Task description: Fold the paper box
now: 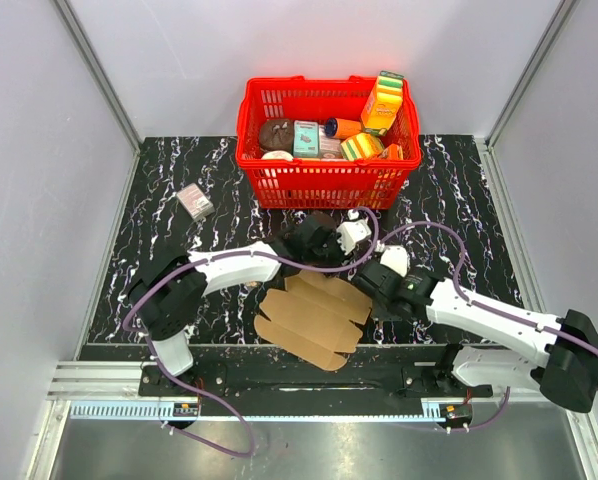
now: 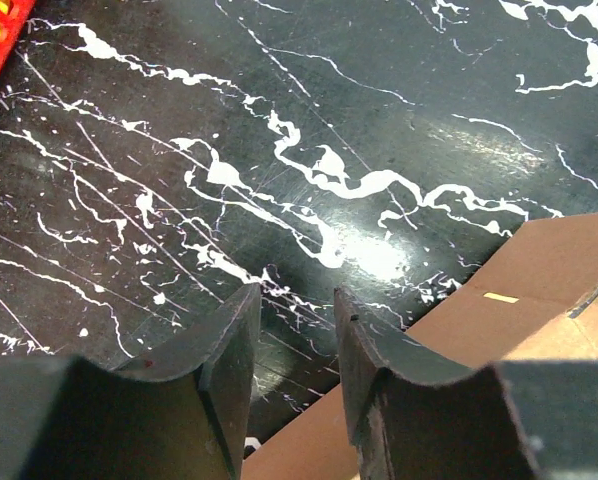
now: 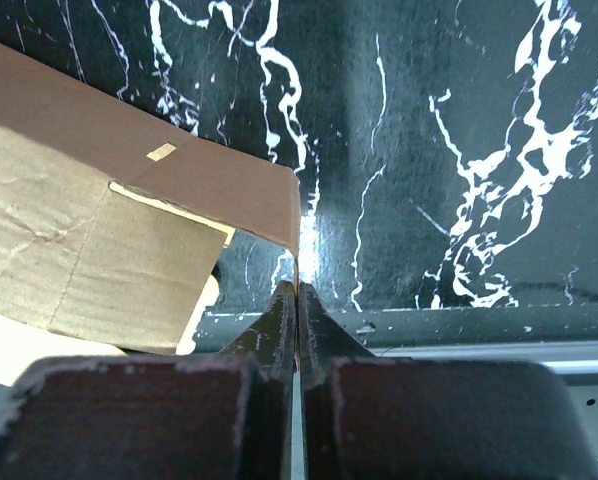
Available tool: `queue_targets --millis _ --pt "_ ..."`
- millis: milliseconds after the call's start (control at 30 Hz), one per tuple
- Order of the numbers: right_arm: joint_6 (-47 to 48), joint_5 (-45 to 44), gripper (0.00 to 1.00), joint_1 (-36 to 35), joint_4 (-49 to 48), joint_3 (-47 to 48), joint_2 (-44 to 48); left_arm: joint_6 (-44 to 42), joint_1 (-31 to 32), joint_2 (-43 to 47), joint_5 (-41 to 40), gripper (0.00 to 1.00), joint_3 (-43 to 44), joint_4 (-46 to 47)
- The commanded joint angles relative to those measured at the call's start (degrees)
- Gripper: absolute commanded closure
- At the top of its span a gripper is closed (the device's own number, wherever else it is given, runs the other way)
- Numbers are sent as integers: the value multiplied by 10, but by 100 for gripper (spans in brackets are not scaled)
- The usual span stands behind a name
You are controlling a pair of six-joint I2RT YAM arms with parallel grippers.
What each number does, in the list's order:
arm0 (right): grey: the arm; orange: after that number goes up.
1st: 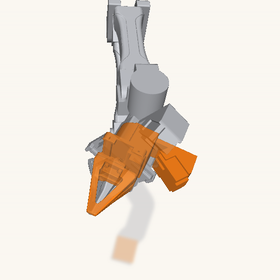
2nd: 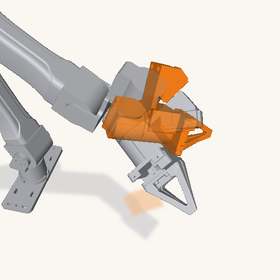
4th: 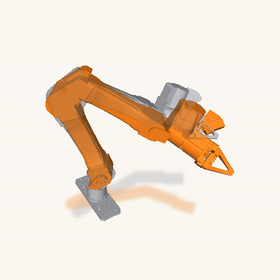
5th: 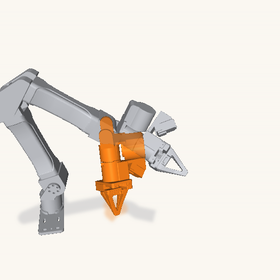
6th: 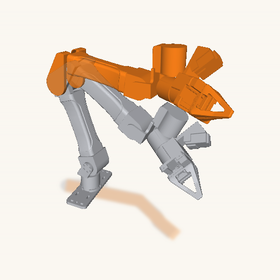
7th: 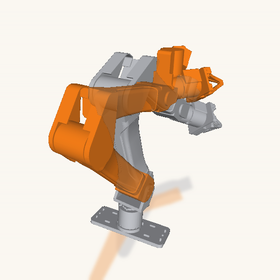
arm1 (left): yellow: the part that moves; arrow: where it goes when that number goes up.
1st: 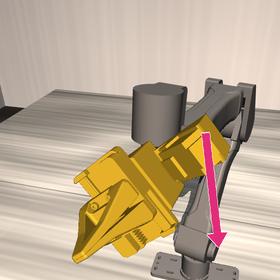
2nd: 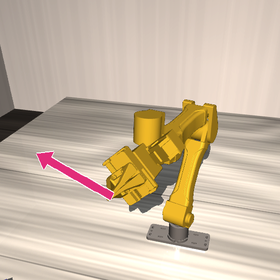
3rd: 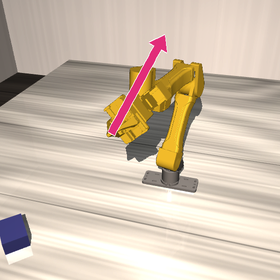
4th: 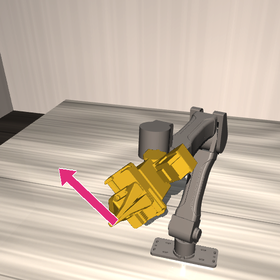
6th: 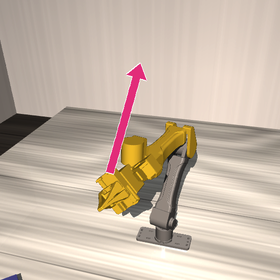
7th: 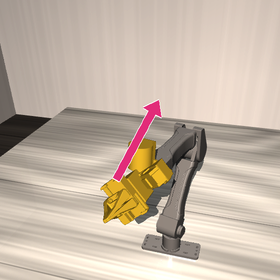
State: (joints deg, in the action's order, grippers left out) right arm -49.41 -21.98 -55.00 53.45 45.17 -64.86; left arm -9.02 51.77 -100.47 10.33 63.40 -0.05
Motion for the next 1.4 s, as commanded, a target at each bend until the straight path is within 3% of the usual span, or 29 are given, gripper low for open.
queue_targets --millis 0,667,1133,1367 --pt "33 -58 100 4 -21 33 -12 -7 -12 -3 13 60 18 17" --pt "187 -30 100 67 -148 39 -75 2 -39 -10 16 60 -11 26" --pt "222 -16 100 96 -176 33 -65 16 -40 6 -1 61 -34 23" --pt "259 -16 100 101 -185 68 -103 23 -40 30 -32 61 -54 20"
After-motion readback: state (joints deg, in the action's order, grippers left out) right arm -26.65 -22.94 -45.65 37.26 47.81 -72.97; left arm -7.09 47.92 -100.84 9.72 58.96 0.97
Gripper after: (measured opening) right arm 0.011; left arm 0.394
